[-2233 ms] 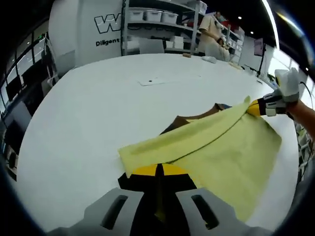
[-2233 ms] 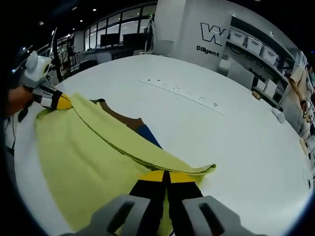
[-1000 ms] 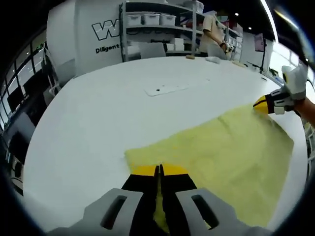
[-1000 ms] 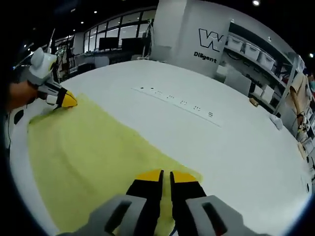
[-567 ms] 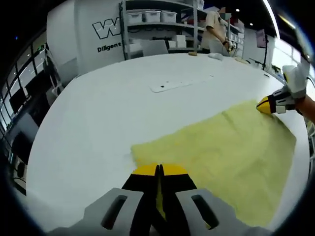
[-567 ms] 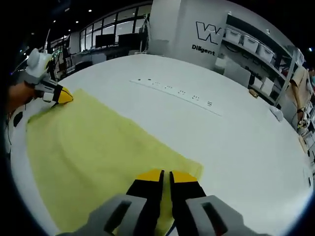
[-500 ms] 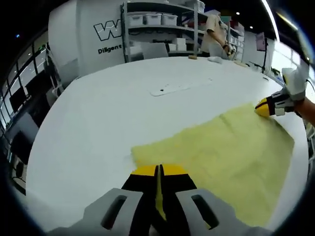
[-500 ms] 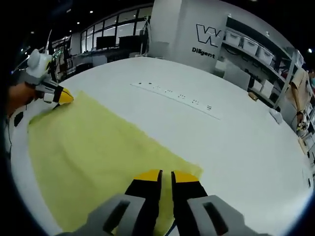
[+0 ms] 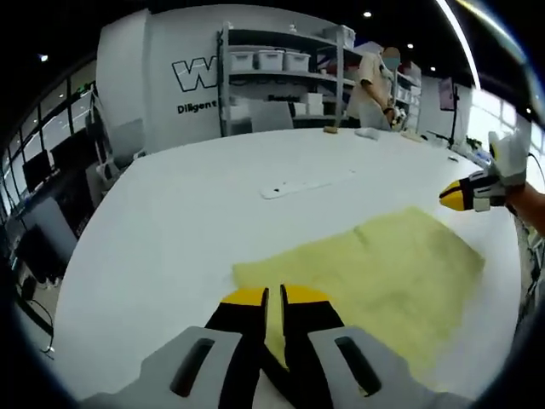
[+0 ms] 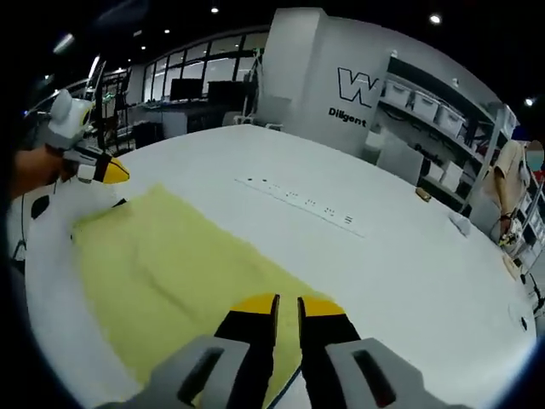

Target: Fold the garment on the visible template until the final outline fits inside the template.

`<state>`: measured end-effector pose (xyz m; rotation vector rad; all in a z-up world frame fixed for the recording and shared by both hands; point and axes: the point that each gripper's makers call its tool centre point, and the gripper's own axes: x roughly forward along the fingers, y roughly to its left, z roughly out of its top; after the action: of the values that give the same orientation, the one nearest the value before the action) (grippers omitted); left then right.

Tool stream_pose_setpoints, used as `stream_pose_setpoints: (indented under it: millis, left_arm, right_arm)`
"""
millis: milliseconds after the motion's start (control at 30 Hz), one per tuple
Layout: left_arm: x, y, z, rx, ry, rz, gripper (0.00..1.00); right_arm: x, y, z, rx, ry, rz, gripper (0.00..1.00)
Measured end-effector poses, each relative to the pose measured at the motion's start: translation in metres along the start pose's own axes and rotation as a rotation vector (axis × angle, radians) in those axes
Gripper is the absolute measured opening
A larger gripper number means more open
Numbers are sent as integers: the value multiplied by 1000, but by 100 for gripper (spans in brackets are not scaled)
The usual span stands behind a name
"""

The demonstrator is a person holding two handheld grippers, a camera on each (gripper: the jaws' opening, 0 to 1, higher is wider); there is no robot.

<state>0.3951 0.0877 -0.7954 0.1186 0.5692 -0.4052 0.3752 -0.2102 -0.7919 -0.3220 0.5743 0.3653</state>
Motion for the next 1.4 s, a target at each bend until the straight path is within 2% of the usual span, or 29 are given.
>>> stream_pose_setpoints:
  millis: [167, 367, 467, 800, 967, 1133, 1400]
  left_arm:
    - [-19, -12, -6, -7, -8, -9, 3]
    - [-42, -21, -19, -13, -4, -11, 2]
    - [-58, -29, -30, -14, 2, -13, 2]
    - [-90, -49, -59, -30, 23, -22, 2]
    - [-98, -62, -78, -26, 46, -29, 3]
    - [-101, -71, -87, -13, 56, -32, 4]
    - [-89, -69, -91, -10, 73, -13, 7]
  right_arm:
    - [-21, 6, -6, 7, -4, -11, 5]
    - [-50, 16, -22, 20, 1, -21, 5]
    - [-65, 25, -36, 25, 15, -20, 4]
    - [-98, 42, -62, 35, 39, -16, 4]
    - [-108, 59, -77, 39, 57, 1, 4]
    - [-113, 75, -89, 24, 77, 27, 4]
    - [-112, 73, -91, 24, 83, 30, 4]
